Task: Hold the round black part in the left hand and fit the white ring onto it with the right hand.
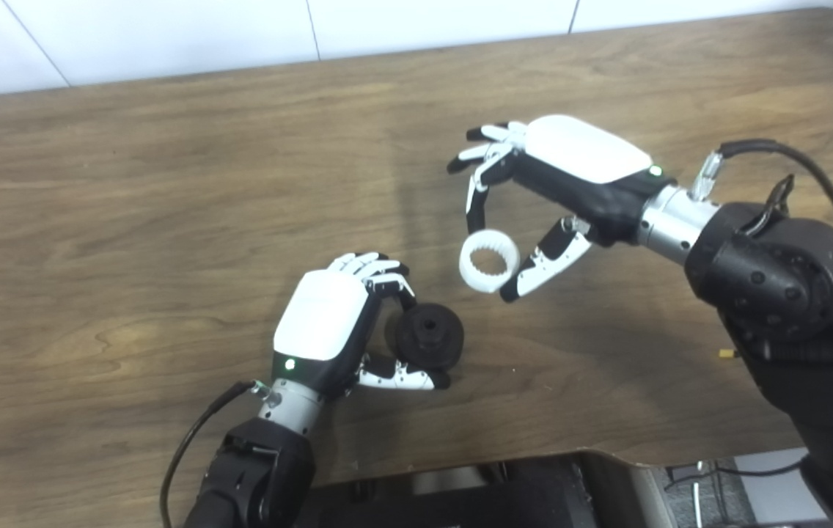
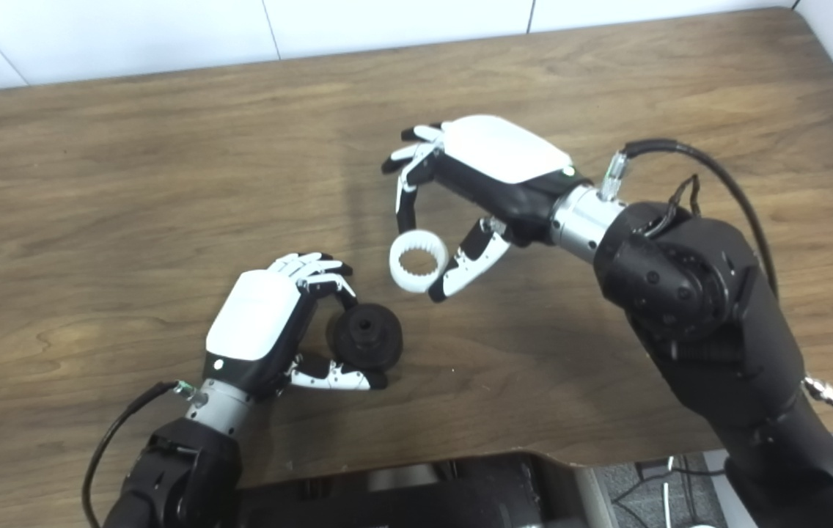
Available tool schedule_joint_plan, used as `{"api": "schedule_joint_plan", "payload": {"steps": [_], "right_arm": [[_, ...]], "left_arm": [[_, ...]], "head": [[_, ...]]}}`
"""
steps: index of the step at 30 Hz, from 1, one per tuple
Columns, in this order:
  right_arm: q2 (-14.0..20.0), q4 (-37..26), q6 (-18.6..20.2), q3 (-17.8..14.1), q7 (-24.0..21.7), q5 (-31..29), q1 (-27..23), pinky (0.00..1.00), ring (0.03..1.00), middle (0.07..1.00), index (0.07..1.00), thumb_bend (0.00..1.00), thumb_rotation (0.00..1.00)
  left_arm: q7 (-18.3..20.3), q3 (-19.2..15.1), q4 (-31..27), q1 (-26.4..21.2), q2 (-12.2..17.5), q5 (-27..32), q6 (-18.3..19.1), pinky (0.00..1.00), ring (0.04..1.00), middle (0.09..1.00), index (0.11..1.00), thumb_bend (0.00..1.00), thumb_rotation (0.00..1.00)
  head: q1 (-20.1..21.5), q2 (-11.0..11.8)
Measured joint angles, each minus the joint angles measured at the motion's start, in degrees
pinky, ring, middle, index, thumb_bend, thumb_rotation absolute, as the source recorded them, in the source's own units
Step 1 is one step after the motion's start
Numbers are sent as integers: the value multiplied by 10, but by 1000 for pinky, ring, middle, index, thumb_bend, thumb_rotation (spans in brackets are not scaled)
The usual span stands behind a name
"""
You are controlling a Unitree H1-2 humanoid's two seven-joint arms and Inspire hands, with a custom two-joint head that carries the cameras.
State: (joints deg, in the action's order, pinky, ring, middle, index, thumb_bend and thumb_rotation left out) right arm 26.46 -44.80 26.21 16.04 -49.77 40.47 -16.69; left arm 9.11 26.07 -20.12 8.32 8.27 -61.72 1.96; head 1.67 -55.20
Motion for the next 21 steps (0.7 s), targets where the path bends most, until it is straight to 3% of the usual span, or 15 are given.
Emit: {"api": "schedule_joint_plan", "payload": {"steps": [12,21], "right_arm": [[-32,-2,-39,44,-1,21,17,1000,982,872,482,523,143],[-40,15,-70,56,-1,43,18,1000,978,874,483,522,143]], "left_arm": [[1,1,0,0,-3,-3,2,861,836,776,486,519,53],[2,3,0,-3,-4,-8,3,856,833,771,485,519,54]], "head": [[-7,1],[-10,3]]}}
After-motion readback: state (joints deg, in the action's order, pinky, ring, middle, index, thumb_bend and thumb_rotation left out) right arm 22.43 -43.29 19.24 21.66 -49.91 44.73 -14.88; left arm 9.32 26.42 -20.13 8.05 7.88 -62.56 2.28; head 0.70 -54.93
